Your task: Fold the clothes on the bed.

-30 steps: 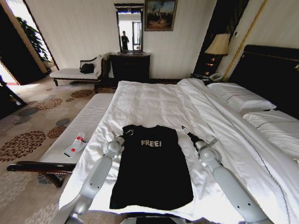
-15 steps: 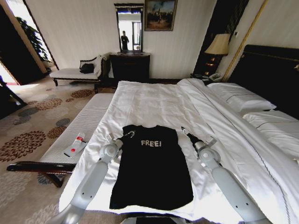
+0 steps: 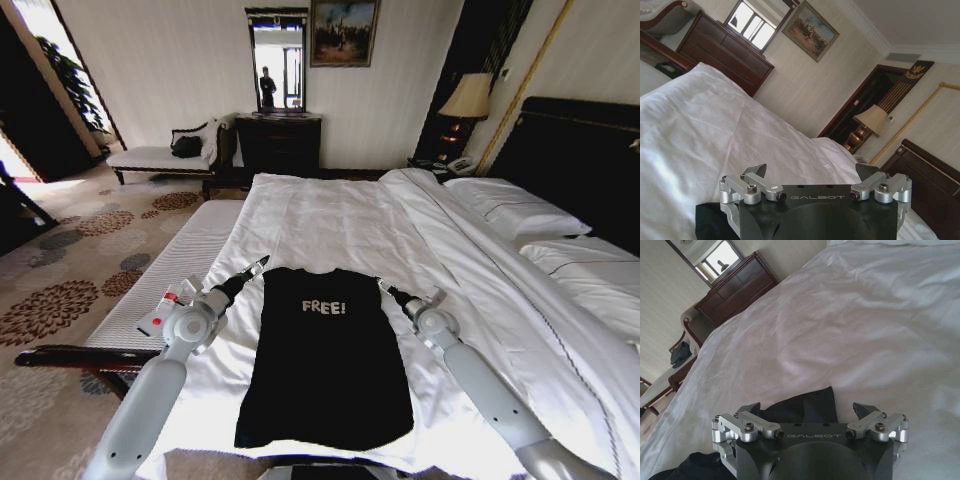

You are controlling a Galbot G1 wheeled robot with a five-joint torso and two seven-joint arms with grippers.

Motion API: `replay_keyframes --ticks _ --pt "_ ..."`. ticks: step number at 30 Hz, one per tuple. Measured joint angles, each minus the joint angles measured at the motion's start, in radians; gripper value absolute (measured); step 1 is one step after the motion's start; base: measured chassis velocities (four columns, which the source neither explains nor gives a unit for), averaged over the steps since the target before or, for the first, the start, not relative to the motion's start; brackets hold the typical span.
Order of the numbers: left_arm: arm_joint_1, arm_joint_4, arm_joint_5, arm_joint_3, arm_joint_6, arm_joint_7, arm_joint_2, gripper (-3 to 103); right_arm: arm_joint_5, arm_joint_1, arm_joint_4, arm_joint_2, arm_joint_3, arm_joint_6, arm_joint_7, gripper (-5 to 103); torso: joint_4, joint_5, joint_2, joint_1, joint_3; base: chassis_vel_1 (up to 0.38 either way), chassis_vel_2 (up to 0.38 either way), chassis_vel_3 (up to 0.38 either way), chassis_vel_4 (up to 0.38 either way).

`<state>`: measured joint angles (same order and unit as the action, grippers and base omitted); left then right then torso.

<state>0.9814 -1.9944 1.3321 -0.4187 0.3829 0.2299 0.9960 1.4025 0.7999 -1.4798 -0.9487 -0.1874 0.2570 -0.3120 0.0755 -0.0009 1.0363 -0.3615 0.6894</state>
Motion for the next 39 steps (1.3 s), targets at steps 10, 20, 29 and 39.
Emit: replay_keyframes --ticks 10,20,29,39 --pt "-0.04 -0.07 0.092 -0.022 0.008 0.062 -0.089 100 -0.035 -0.11 0.129 -0.027 0.102 -0.017 0.081 100 0.0004 0.0001 0.0 0.0 0.0 0.0 0.0 0.0 0.0" --pt "-0.017 -0.07 0.053 -0.024 0.017 0.062 -0.064 100 -0.076 -0.117 0.143 -0.038 0.121 -0.02 0.078 100 -0.0001 0.0002 0.0 0.0 0.0 0.0 0.0 0.0 0.0" --pt "-0.009 -0.07 0.041 -0.015 0.02 0.062 -0.036 100 -0.145 -0.097 0.176 -0.025 0.135 -0.026 0.095 100 0.0002 0.0004 0.0 0.0 0.0 0.0 0.0 0.0 0.0" --pt "0.017 -0.075 0.021 -0.026 0.021 0.061 -0.024 100 -0.154 -0.123 0.216 -0.03 0.148 -0.042 0.118 71 0.0 0.0004 0.0 0.0 0.0 0.0 0.0 0.0 0.0"
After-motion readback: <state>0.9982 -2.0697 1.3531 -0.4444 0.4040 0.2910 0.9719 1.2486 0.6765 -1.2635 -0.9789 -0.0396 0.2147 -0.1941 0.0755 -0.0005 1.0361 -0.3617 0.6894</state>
